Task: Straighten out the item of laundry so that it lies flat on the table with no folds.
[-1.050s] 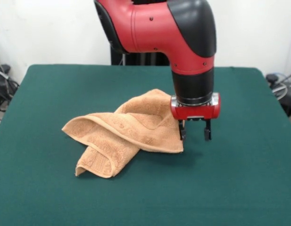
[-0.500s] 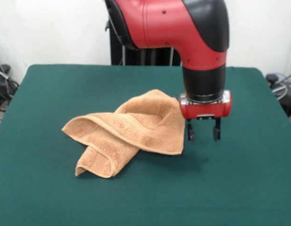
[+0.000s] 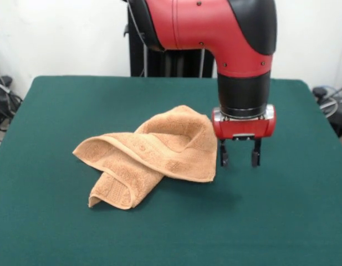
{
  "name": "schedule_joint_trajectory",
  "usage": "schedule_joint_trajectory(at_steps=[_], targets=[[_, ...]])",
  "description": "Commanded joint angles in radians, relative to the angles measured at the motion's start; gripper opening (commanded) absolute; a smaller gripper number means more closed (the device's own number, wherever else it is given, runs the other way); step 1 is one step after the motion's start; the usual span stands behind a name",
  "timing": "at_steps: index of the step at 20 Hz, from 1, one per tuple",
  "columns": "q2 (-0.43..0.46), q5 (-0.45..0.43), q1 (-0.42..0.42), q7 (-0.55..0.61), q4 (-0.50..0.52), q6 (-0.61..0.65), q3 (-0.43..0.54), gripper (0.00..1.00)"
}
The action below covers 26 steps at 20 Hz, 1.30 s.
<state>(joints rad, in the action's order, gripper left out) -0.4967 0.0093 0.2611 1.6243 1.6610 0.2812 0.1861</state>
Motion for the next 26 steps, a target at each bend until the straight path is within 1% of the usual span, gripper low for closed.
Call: schedule_joint_trajectory(at_steps=[1,10,11,15,17,22,26], targets=[[0.011,-0.012,-0.050,0.176,-0.028,-0.018,-0.091,1.00],[0.018,-0.006,-0.062,0.169,-0.036,-0.021,-0.108,1.00],[0.022,0.004,-0.037,0.159,-0.019,-0.010,-0.071,1.00],[0.038,0.006,-0.016,0.195,0.050,-0.115,-0.018,1.00],[0.039,0.003,-0.043,0.221,0.049,-0.163,-0.048,1.00],[0.044,0.000,-0.082,0.218,0.039,-0.197,-0.099,1.00],[0.051,0.008,-0.084,0.202,0.040,-0.190,-0.100,1.00]])
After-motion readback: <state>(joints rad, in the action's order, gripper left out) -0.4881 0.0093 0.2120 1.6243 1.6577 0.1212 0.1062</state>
